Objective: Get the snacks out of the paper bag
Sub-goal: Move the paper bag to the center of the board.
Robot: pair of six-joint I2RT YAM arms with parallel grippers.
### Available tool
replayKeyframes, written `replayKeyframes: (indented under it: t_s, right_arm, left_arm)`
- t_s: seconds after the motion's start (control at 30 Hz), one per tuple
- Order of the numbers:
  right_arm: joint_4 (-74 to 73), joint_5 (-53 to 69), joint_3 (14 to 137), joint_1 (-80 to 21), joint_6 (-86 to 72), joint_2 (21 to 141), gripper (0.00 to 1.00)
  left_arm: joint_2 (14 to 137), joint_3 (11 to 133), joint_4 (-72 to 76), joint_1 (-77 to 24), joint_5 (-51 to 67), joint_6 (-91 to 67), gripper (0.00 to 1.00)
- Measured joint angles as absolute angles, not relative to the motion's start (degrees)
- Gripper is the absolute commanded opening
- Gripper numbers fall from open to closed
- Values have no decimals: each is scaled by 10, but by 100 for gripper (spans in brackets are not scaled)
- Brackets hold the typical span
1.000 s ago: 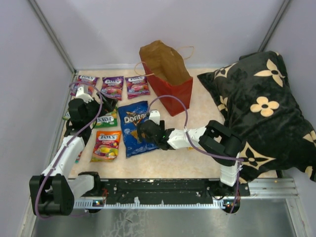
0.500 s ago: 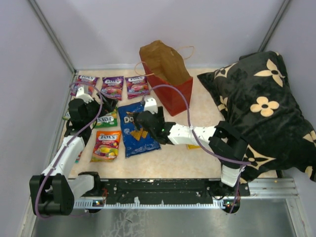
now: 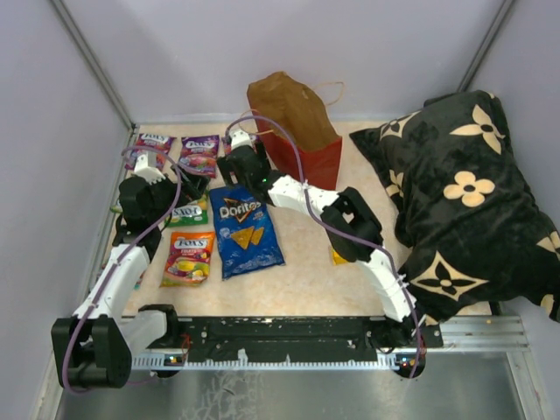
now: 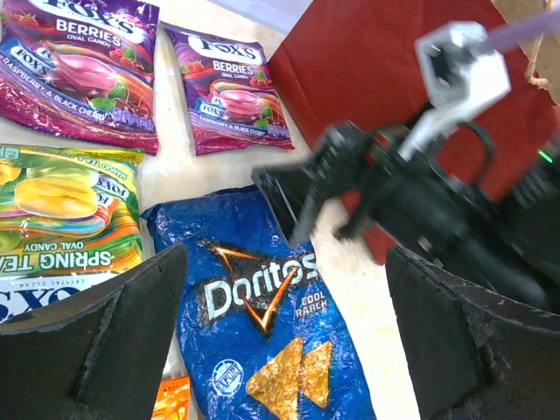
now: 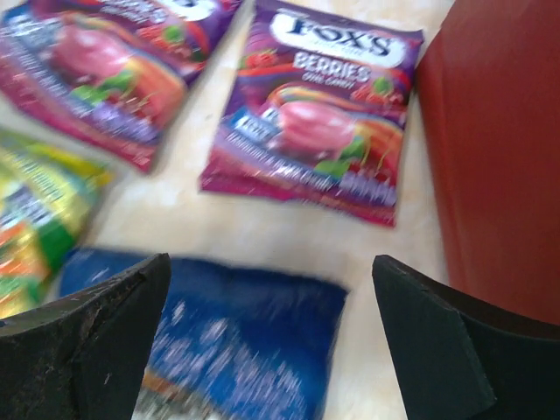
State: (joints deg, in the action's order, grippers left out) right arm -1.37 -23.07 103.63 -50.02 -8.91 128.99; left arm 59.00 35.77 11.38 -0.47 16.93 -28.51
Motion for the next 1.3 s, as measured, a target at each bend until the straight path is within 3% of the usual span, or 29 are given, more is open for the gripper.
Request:
replayKeyframes:
  t_s: [0.17,0.97,1.07,1.3]
  right_arm:
    - [-43,-234,1150,-454,-42,1391,99]
    - [2,-383,1231,-341,16,1463,99]
    - [23,-363,1141,-343,20,1416,99]
    - [131,-201,748,-414,34,1103,99]
  left_arm:
    - [587,356,116,-5,182,-287,100]
    - [603,354,134,-5,214,-287,100]
    - [609,354,138,-5,215,-286,100]
    - [621,354,147,-5,221,-277,100]
